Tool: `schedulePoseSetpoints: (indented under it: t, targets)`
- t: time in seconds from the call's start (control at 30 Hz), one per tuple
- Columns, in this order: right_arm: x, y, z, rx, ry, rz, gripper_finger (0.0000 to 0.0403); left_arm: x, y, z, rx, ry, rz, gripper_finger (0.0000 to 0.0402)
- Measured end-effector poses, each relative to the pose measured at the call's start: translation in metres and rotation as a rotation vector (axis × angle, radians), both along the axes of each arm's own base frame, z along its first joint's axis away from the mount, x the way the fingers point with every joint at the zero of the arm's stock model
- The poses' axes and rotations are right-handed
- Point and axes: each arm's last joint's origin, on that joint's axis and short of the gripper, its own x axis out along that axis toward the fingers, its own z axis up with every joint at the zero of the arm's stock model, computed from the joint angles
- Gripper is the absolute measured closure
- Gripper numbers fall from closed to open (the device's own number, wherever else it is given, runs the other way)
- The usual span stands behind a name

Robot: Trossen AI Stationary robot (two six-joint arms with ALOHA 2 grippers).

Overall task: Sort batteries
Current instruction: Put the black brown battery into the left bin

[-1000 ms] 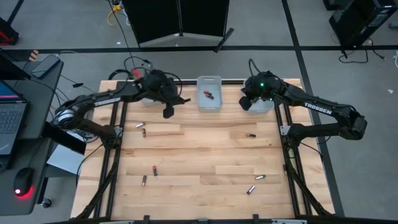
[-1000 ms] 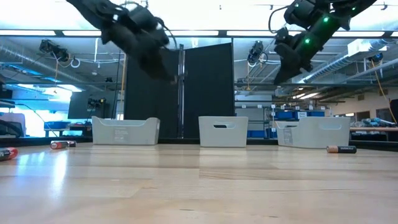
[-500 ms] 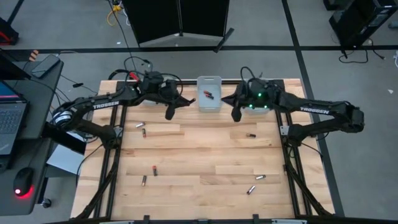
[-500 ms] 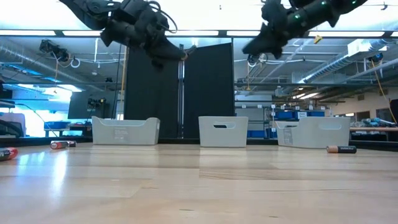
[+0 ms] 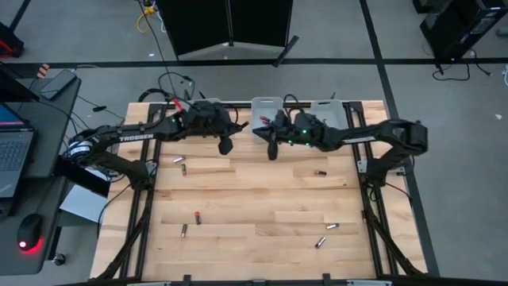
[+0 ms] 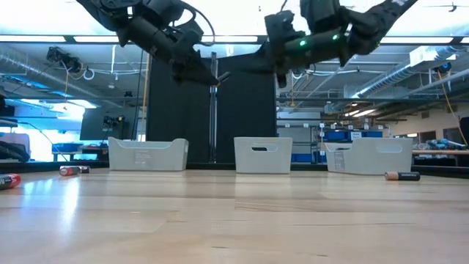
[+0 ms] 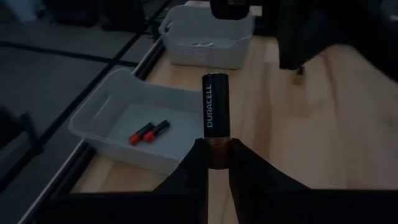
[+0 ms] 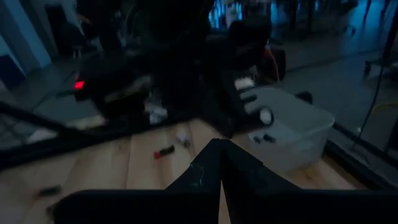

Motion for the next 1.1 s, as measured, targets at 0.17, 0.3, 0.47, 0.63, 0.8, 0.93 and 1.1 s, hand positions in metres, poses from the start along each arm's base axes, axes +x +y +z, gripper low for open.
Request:
schedulePoseSetpoints:
  t: [0.17, 0.3, 0.47, 0.63, 0.8, 0.93, 1.1]
  targets:
    - [0.02, -0.009, -0.004, 0.006, -0.011, -0.01, 0.0383, 0.002, -0.006, 0.0, -0.033, -0.007, 0.021, 0.036]
    - [0.037, -0.012, 0.003, -0.038, -0.031, 0.004, 0.0383, 0.005, -0.012, -0.001, -0.042, -0.009, 0.003, 0.036]
    - [0.052, -0.014, 0.017, -0.077, -0.072, 0.032, 0.0383, 0.007, -0.017, 0.0, -0.04, -0.012, -0.017, 0.036]
    - [0.056, -0.001, 0.026, -0.106, -0.098, 0.099, 0.0383, 0.005, -0.014, -0.001, -0.006, 0.007, 0.061, 0.036]
    - [0.06, 0.019, 0.029, -0.131, -0.109, 0.151, 0.0383, 0.004, -0.008, -0.004, 0.035, 0.044, 0.165, 0.036]
    - [0.062, 0.03, 0.031, -0.164, -0.13, 0.156, 0.0383, 0.009, -0.004, -0.013, 0.043, 0.079, 0.199, 0.036]
    - [0.064, 0.038, 0.037, -0.175, -0.153, 0.171, 0.0383, 0.019, 0.001, -0.032, 0.053, 0.146, 0.228, 0.036]
